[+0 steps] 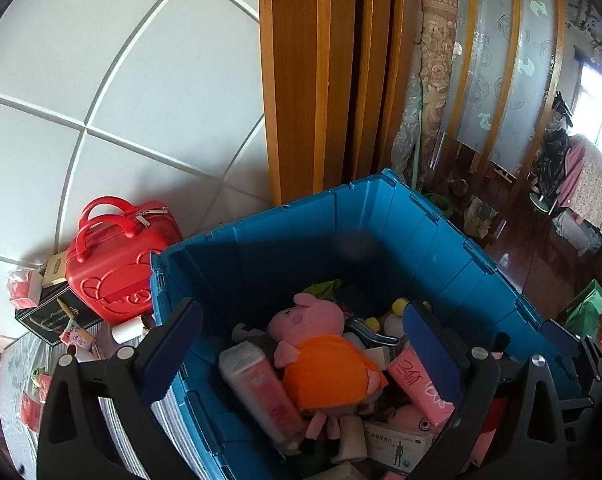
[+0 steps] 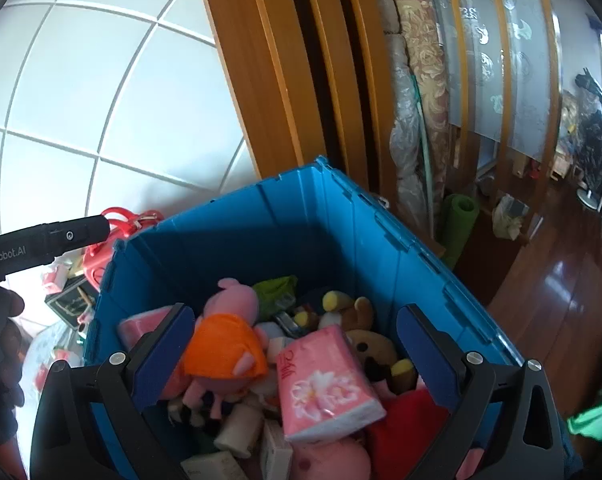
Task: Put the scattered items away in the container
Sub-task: 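Lower both tissue packs into the blue crate and open both tools, then withdraw both tools from the crate back toward the bed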
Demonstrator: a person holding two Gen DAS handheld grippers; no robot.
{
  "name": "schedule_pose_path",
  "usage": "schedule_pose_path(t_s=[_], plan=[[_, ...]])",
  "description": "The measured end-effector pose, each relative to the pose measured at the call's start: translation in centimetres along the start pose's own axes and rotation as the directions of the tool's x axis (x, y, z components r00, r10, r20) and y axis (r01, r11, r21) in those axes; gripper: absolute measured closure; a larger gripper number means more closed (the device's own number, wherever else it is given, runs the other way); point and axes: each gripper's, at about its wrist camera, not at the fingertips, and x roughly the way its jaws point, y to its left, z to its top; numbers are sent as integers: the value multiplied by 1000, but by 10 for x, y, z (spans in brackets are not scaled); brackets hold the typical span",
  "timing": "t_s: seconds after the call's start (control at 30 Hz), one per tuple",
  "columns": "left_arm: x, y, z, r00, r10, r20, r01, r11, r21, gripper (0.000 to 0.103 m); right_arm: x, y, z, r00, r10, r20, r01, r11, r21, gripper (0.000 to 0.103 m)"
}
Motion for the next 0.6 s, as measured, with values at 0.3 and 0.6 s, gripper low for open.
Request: schedule_pose_path(t_s=[0.3,0.6], plan=[[-20,2,-8,1000,-17,9,17,1000,11,1,-9,7,-5,1000,18,2,-18,1000,5,0],[-49,26,-19,999,-2,43,2,1000,-10,1,-18,32,-8,999,42,12,-42,999,-24,0]])
